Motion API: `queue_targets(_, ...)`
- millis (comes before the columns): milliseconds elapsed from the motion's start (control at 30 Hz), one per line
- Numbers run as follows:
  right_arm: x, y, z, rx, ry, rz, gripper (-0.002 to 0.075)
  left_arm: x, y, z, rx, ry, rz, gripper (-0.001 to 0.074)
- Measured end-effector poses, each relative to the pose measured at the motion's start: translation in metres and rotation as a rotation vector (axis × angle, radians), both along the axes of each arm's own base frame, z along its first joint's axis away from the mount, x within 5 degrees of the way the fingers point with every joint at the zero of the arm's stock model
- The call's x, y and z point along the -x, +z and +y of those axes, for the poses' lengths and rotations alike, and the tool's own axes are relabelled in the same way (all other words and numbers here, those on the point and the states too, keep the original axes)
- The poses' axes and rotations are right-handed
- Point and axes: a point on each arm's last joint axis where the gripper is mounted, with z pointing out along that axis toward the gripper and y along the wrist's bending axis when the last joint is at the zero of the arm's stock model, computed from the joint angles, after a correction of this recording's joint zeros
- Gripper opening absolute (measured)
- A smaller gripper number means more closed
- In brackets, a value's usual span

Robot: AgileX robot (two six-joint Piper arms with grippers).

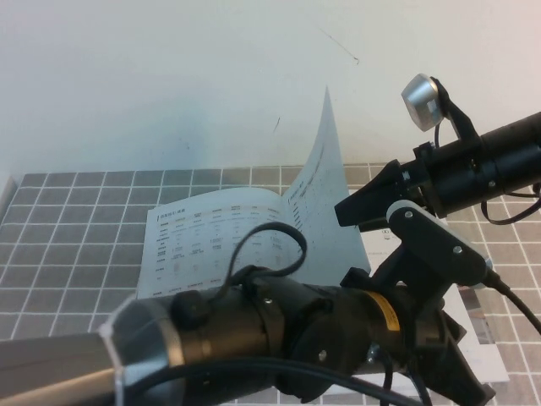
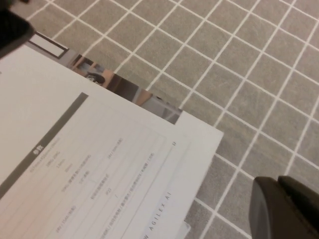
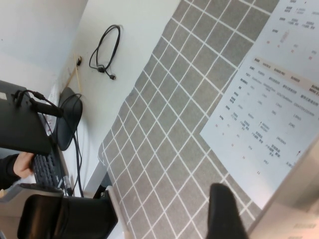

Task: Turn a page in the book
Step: Open the closed book

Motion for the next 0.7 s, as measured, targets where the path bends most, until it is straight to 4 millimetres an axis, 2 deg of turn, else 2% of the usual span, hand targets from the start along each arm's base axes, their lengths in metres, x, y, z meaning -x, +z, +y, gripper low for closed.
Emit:
queue_targets(233, 0.000, 0.000, 0.000, -0.006, 0.005, -0.015, 0.0365, -0.015, -0.020, -0.004, -0.007, 0.054, 0.010, -0.0004)
queue_targets(533, 0.000, 0.000, 0.000, -0.006, 0.008, -0.022, 0.0337, -0.048, -0.026, 0.023, -0.026, 0.183, 0.084, -0.0004)
queue_targets(700, -0.001, 0.001, 0.000, -0.007, 0.010, -0.028, 0.0337, -0.053, -0.029, 0.031, -0.054, 0.206, 0.133, -0.0004)
